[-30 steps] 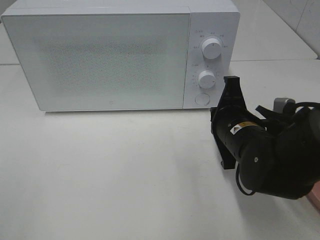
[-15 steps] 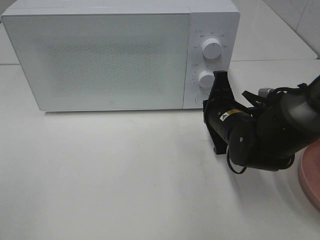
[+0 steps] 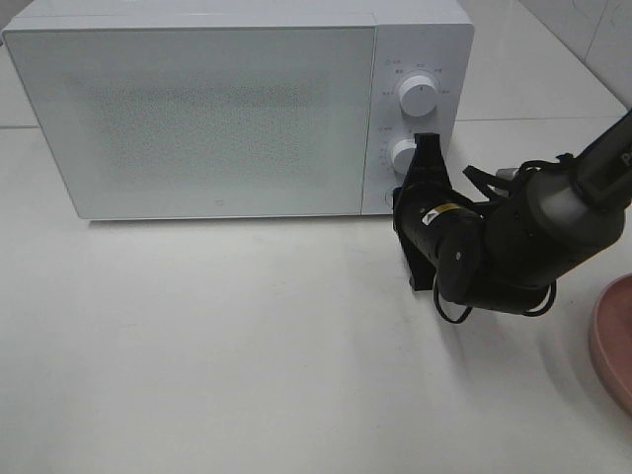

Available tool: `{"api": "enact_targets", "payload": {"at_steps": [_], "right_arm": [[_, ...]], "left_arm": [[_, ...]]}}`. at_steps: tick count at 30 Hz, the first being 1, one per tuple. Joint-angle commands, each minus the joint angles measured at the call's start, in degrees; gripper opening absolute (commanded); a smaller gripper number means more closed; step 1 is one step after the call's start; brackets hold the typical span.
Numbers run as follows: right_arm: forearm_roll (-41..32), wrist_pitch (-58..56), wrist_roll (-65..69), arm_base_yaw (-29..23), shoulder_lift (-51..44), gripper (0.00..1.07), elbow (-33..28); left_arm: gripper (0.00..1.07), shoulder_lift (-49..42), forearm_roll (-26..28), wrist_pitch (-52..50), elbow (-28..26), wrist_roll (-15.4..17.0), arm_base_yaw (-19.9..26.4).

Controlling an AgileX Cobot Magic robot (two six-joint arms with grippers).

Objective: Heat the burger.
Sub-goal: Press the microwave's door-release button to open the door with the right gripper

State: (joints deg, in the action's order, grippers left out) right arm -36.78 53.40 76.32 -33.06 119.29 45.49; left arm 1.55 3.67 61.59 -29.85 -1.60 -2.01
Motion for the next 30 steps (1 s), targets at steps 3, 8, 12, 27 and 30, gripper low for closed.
{"api": "enact_targets", "payload": {"at_steps": [3,8,12,27,30], "right_arm": [[-1.03,0.23,-1.20,1.03,0.40,0.00,1.78],[0.00,-0.80,0.34,0.97,1.89,0.00,2.41],[-0.34,-0.29,0.46,0.97,2.69,0.00,2.46],[-1.32,1.72,-0.06,0.97,4.70,0.00,5.21],[-2.35,3.44,-1.83,0.97,4.70,0.00,5.73]], "left_arm": [[0.88,-0.23,0.52,-0.11,0.11,0.06,0.00],[0.88,-0.23,0.52,-0.11,0.11,0.06,0.00],[0.88,-0.23,0.52,-0.11,0.11,0.06,0.00],[0.88,-0.23,0.52,-0.11,0.11,0.06,0.00],[0.88,-0.23,0.52,-0.11,0.11,0.06,0.00]]}}
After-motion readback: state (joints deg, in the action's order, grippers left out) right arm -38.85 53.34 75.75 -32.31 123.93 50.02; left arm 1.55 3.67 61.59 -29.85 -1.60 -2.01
